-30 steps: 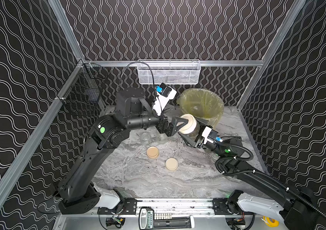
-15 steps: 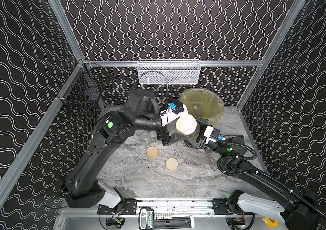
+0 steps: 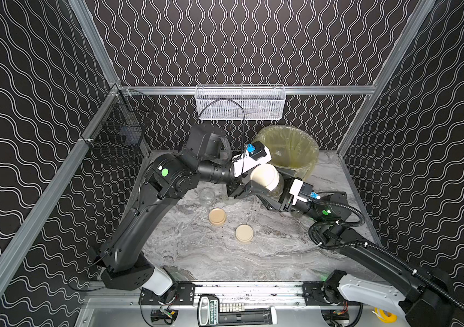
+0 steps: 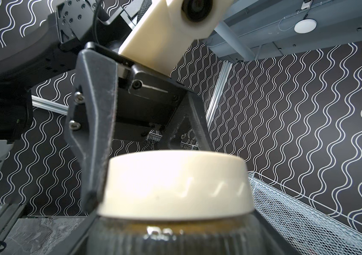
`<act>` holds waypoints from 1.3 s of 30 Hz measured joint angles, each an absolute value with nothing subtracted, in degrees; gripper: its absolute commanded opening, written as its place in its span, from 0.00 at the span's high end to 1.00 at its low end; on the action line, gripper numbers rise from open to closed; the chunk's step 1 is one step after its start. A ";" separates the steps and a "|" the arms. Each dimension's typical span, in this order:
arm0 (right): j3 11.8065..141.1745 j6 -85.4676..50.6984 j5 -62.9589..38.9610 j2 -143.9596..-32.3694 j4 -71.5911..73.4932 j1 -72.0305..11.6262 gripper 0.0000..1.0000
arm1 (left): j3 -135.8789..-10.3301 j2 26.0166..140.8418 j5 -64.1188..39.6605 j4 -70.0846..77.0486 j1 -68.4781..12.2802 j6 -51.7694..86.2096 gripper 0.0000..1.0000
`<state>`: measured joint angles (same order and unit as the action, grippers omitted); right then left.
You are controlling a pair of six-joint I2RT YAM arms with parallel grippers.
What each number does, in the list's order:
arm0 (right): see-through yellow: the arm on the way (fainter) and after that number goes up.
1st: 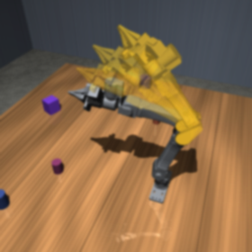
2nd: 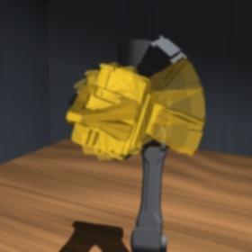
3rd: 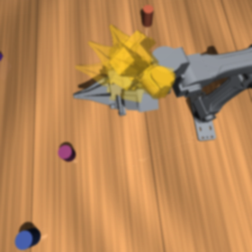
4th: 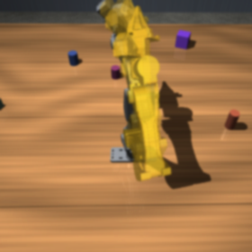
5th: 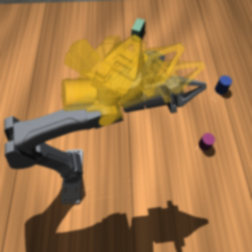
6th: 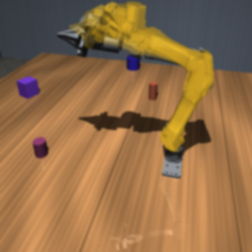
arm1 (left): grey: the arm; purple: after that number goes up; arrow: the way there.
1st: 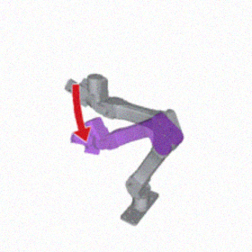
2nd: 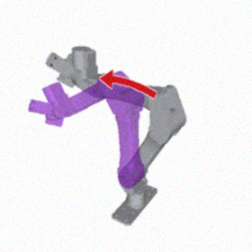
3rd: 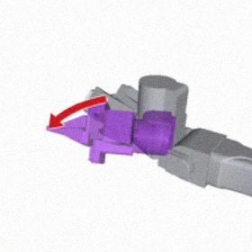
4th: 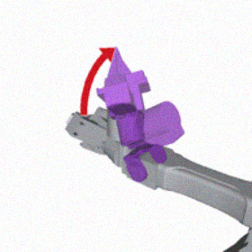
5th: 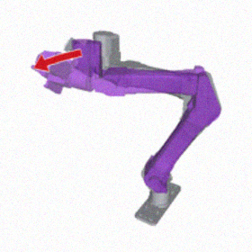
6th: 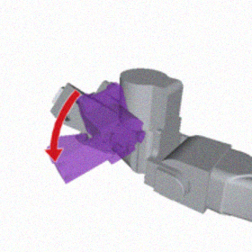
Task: Empty moldy tea leaves from jars
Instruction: Unscrew the lid from the jar.
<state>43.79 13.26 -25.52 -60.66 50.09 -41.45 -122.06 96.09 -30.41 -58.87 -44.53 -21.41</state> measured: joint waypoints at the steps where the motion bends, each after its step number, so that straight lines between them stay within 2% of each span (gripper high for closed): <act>1: 43.79 13.10 -25.54 -60.62 50.09 -41.45 0.82 | -121.73 95.92 -30.46 -58.52 -44.53 -20.82 0.50; 6: 43.79 13.32 -24.82 -60.62 50.48 -41.54 0.82 | -117.56 93.43 -30.85 -54.50 -44.53 -14.96 0.64; 14: 42.37 21.12 -20.14 -61.28 52.36 -42.02 0.82 | -113.38 90.48 -23.62 -50.81 -46.00 3.95 0.74; 19: 41.50 27.11 -13.80 -62.35 50.78 -41.87 0.83 | -120.55 92.47 -18.96 -53.23 -46.37 13.47 0.74; 23: 41.25 29.08 -12.58 -63.02 50.89 -42.02 0.83 | -123.68 95.04 -15.46 -56.34 -46.74 16.99 0.74; 32: 39.29 26.22 -11.97 -62.37 54.52 -42.00 0.83 | -123.00 91.79 -9.65 -56.14 -46.83 19.11 0.74; 39: 37.19 19.40 -10.39 -58.24 59.75 -42.00 0.83 | -117.12 87.42 -2.66 -54.63 -46.74 19.05 0.76</act>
<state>37.19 19.40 -10.39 -58.24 59.75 -42.00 -117.12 87.42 -2.66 -54.63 -46.74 19.05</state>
